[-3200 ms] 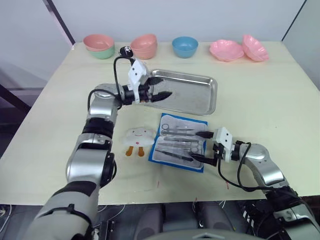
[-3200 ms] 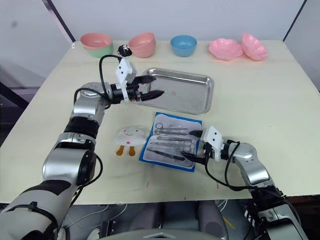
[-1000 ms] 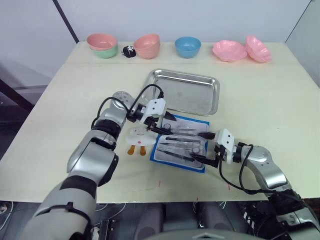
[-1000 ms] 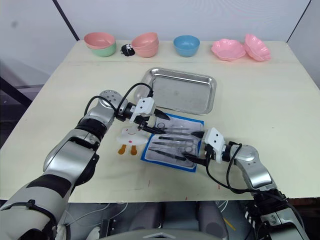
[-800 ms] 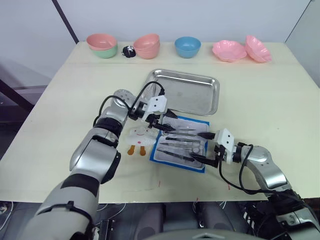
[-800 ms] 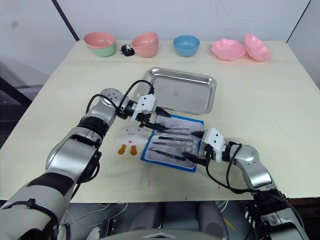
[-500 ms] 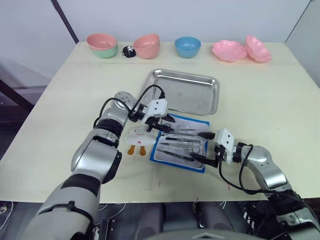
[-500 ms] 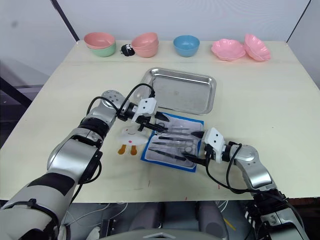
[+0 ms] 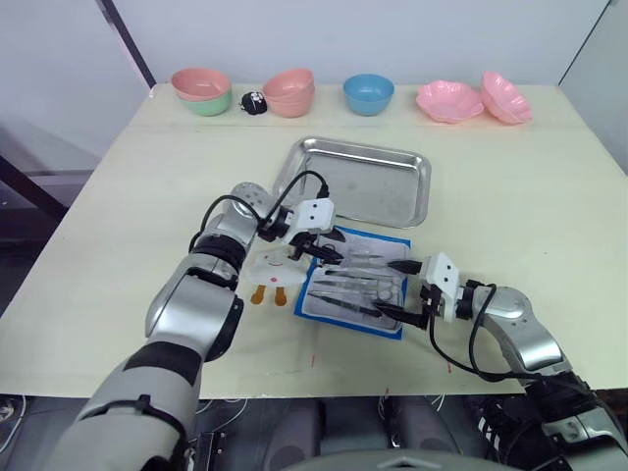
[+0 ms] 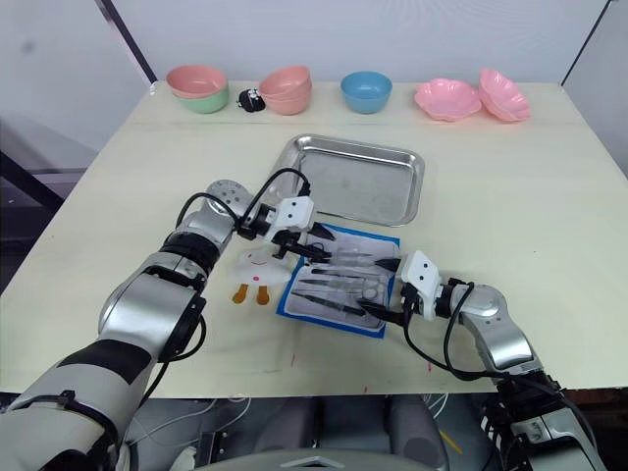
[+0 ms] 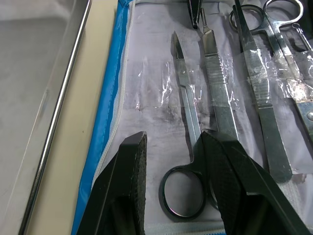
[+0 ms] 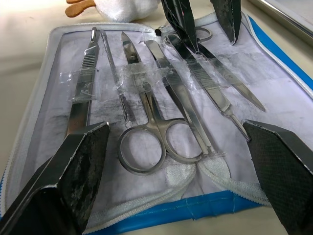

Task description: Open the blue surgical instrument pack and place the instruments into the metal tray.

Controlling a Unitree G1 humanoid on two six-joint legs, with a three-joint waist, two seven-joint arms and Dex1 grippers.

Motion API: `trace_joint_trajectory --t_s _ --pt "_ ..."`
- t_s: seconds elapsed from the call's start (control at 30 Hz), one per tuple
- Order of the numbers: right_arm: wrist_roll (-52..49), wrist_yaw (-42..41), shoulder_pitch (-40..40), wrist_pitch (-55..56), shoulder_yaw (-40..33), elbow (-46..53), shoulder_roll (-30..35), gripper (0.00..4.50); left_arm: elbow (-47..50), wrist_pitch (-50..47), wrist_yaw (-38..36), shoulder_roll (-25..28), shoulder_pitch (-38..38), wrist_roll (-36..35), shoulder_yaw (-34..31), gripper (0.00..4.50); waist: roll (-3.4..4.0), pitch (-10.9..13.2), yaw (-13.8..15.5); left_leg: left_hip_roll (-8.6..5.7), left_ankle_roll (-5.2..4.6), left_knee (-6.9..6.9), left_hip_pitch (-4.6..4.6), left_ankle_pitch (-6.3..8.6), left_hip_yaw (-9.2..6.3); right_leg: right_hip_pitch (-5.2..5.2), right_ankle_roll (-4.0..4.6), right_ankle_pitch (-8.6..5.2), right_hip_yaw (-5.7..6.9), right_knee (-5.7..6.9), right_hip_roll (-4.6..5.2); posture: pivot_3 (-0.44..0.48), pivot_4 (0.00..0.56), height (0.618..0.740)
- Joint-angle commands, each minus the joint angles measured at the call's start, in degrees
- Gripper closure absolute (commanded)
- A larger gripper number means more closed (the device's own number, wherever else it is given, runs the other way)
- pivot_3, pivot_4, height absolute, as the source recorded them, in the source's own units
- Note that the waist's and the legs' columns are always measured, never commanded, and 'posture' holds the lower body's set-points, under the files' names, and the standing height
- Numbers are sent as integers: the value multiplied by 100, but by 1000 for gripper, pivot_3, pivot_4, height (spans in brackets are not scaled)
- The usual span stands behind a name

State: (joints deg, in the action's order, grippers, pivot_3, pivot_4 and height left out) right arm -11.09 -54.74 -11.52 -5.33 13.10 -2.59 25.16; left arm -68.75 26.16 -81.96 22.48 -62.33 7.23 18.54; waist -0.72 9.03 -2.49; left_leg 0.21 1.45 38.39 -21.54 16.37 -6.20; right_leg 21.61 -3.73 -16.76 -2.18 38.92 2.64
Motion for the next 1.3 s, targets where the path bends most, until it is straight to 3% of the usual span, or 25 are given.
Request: trace_joint_trajectory --t_s 0.03,0.1,0.13,0.53,1.3 --pt "205 -34 216 -291 268 -370 29 0 -143 -141 -102 -90 181 268 126 3408 1 -9 1 0 0 0 0 0 0 0 0 0 0 0 0 0 150 740" --pt "202 -33 213 -294 265 -370 32 0 -143 -153 -114 -108 190 296 127 4317 1 -22 1 0 0 0 1 0 0 -2 0 0 0 0 0 0 150 740" --pt "200 -33 212 -297 264 -370 32 0 -145 -168 -120 -115 190 306 127 4416 0 -30 1 0 0 0 3 0 0 -3 0 0 0 0 0 0 150 740" --pt "208 -29 226 -305 289 -358 10 0 43 -518 -443 -136 -51 288 104 4416 1 -46 0 -1 0 0 4 0 0 -5 0 0 0 -1 0 0 150 740" --pt "253 -21 209 -300 341 -410 -101 0 545 -1226 -257 -283 -770 768 241 4416 0 -44 -11 0 0 -3 3 0 -1 -2 0 0 0 -1 -1 0 150 740"
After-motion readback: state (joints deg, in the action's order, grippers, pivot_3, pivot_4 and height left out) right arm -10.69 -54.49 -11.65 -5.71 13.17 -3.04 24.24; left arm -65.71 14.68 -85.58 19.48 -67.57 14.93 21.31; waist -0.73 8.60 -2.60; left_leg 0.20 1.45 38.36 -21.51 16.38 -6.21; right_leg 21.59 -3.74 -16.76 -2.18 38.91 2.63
